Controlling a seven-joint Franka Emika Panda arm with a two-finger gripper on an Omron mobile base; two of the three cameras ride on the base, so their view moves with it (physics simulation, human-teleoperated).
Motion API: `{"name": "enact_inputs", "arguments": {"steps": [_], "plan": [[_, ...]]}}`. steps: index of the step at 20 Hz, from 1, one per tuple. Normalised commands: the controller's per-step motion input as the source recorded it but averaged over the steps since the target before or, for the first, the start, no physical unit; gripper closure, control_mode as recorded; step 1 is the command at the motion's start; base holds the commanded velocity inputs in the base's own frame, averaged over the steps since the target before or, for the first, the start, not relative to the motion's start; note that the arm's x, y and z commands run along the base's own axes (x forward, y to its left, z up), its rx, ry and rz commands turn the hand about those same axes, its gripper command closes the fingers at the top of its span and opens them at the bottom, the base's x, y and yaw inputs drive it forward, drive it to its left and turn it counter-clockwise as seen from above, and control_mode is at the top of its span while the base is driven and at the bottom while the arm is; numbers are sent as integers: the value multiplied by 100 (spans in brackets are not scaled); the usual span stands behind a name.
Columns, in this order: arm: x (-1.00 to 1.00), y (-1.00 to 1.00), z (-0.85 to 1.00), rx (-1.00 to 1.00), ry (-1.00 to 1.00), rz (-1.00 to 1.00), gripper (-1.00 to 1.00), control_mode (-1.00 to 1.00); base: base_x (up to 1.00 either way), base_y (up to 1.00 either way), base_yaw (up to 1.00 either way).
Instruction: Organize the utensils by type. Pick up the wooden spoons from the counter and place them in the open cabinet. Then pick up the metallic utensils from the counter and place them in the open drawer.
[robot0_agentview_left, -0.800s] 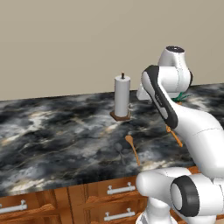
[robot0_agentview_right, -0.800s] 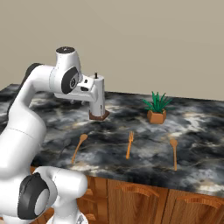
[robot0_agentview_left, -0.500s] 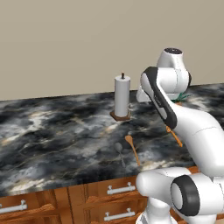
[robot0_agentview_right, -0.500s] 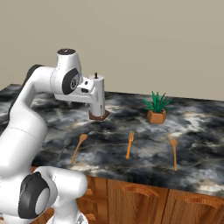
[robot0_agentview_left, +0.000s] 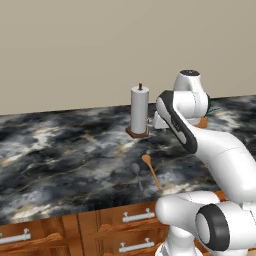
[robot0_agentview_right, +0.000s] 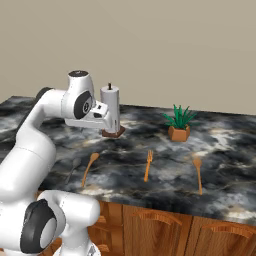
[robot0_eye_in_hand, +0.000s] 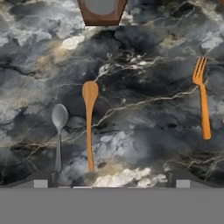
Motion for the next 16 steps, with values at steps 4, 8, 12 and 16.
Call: {"name": "enact_inputs", "arguments": {"steps": [4,8,12,16], "plan": [[2,11,-46,0,0,0,-100,-100,0,0,0],[0,8,-41,0,0,0,-100,-100,0,0,0],[3,11,-36,0,0,0,-100,-100,0,0,0],[12,18,-34,0,3,0,-100,-100,0,0,0]]}}
